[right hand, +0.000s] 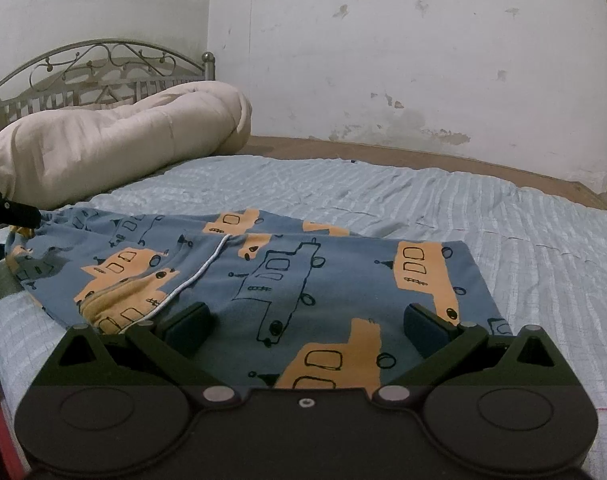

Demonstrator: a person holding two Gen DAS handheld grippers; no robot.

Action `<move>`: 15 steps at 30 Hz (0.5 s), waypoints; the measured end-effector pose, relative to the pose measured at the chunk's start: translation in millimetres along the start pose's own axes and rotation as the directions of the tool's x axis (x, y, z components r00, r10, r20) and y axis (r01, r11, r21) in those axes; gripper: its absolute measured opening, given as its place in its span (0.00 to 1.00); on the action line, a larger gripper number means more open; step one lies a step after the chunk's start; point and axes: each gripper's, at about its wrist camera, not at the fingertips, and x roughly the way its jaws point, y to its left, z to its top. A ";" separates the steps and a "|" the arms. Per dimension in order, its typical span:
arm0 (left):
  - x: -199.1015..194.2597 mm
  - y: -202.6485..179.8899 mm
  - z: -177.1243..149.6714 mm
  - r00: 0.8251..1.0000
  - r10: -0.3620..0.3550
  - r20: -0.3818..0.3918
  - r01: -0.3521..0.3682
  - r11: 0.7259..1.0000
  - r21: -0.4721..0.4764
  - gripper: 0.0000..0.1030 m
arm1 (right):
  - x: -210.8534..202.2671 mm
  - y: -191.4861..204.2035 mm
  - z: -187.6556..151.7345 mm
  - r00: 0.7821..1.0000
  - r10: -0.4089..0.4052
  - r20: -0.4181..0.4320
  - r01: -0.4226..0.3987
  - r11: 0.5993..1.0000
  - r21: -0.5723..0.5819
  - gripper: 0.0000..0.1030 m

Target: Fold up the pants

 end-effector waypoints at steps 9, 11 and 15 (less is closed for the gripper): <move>8.6 33.6 11.4 0.999 0.044 -0.023 -0.049 0.964 -0.260 0.47 | -0.5 -0.1 -0.5 1.000 0.003 0.004 -0.003 1.000 0.007 0.99; 8.7 36.3 11.5 0.998 0.054 -0.024 -0.059 0.959 -0.276 0.40 | -0.4 -0.3 -0.4 1.000 0.004 0.003 -0.004 1.000 0.008 0.99; 7.8 35.5 11.1 0.996 0.079 -0.029 -0.084 0.958 -0.273 0.36 | -0.6 -0.9 -0.5 1.000 0.006 0.005 -0.006 1.000 0.010 0.99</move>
